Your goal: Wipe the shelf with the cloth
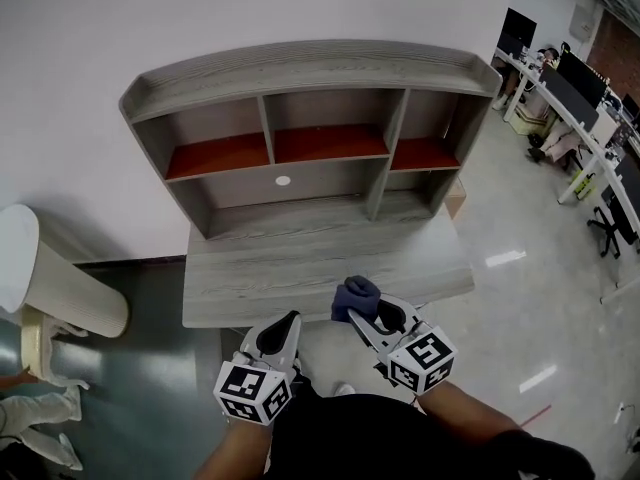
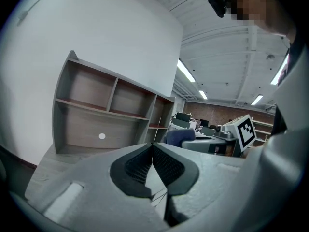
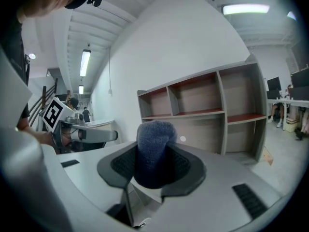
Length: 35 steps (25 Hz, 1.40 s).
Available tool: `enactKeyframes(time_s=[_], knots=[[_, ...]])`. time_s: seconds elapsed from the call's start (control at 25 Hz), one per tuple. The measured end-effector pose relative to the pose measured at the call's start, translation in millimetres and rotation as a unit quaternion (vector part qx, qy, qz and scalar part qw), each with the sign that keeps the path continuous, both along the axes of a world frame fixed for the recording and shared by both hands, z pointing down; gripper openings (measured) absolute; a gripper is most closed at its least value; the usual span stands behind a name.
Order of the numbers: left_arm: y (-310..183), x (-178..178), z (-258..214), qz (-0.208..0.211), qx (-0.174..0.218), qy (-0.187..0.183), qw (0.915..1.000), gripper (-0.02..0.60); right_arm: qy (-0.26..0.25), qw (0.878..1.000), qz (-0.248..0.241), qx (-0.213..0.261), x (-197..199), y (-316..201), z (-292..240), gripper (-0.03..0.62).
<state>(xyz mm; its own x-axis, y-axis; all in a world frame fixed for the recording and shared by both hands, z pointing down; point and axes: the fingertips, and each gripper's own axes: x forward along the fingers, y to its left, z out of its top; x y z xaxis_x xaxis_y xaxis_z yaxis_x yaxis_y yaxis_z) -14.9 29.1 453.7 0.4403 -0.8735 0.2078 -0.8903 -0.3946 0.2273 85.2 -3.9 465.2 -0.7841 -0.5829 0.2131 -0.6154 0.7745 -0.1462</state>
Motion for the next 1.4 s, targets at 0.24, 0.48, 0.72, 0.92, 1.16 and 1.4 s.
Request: enactKeyframes(time_s=[0.24,0.48,0.72,0.92,1.16,1.4], knots=[[33,10,-7,-0.018,0.007,-0.027,0.9995,0.009,-0.005,1.000,-0.002,-0.008,14,25,5,0.147],[44,2,-11,-0.025,0.007,-0.036,0.9990,0.009,-0.003,1.000,0.004,-0.019,11,33,8,0.146],[39,-12,-22,-0.011,0.021,-0.031,0.9992,0.009,0.001,1.000,0.010,-0.007,-6,35,-2,0.144],[43,-36,-24,0.000,0.022,-0.033,0.9992,0.009,0.010,1.000,0.013,0.007,-33,39,-8,0.143],[46,-60,-20,0.011,0.018,-0.028,0.9994,0.009,0.017,1.000,0.015,0.012,-63,44,-8,0.143],[47,-83,-19,0.017,0.017,-0.030,0.9992,0.009,0.022,1.000,0.014,0.014,-88,47,-8,0.143]])
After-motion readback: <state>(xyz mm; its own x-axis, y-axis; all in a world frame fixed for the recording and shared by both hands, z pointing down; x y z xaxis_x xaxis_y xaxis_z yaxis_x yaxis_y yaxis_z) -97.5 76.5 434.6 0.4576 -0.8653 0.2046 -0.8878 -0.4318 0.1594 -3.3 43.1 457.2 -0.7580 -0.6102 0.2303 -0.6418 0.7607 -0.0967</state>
